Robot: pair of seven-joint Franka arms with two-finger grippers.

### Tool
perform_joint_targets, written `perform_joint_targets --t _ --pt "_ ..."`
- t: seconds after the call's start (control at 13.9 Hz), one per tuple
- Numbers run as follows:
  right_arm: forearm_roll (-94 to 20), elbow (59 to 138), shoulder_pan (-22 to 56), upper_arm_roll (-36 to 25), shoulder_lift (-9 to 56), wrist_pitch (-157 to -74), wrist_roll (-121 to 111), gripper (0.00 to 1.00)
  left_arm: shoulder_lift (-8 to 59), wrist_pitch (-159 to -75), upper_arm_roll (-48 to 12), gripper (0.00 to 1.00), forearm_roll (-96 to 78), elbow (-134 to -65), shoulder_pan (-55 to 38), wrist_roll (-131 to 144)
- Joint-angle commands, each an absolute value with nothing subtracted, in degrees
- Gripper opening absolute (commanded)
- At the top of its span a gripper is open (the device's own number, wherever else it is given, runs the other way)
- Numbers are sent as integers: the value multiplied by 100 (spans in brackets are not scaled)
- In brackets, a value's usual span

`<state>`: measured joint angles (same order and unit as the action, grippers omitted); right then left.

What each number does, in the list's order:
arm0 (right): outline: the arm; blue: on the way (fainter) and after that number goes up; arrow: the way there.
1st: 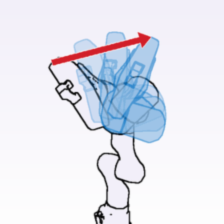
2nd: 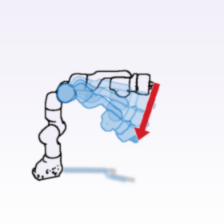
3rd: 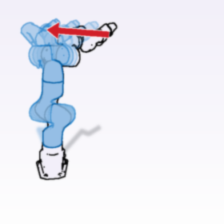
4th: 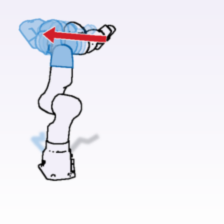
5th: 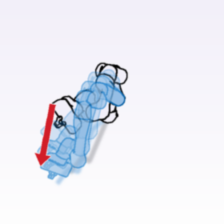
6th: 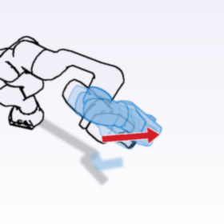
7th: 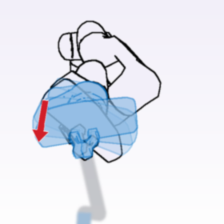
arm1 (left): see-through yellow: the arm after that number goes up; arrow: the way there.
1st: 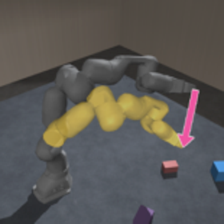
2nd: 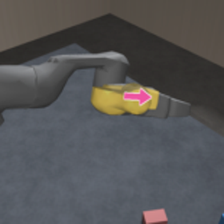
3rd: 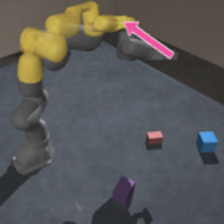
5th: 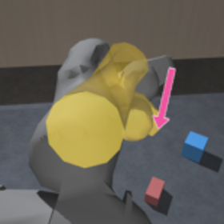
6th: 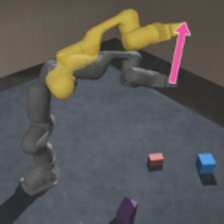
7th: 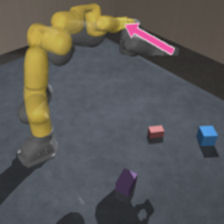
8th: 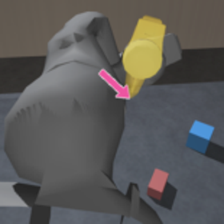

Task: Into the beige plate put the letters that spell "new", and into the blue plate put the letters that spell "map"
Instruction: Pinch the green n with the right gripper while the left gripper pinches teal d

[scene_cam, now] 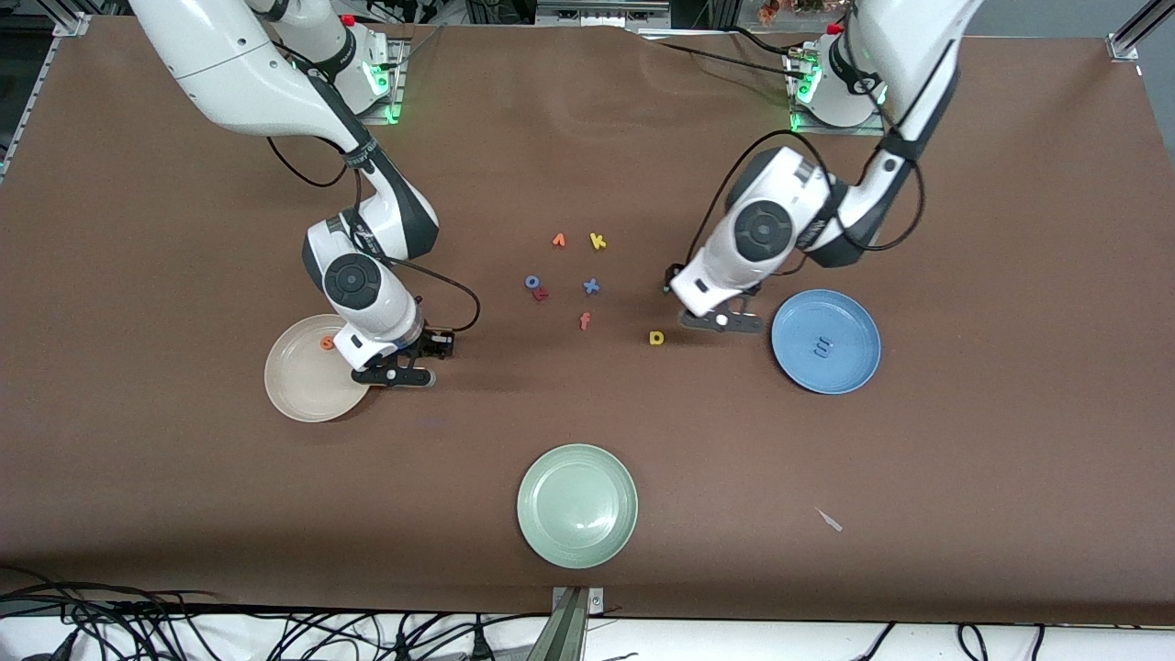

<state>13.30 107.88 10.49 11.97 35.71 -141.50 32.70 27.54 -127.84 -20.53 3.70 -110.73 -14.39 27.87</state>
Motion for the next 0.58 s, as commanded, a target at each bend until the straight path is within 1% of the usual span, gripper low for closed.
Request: perform_joint_targets --t 0.0,0.14,0.36,0.51 --pt "1424 10916 984 1239 3560 -14326 3252 58 3032 -13103 -2039 90 764 -11056 -1678 2795" --pt "1424 10942 984 1231 3525 -14309 3252 58 3216 -13235 -2039 90 948 -11065 -1740 2795" --pt "1433 10986 984 1222 3516 -14309 3261 52 3304 -13490 -2030 86 1019 -11205 -1854 2795" --pt "1424 11013 984 1222 3516 -14309 3261 46 3331 -13667 -2030 83 1020 -11311 -1950 2795"
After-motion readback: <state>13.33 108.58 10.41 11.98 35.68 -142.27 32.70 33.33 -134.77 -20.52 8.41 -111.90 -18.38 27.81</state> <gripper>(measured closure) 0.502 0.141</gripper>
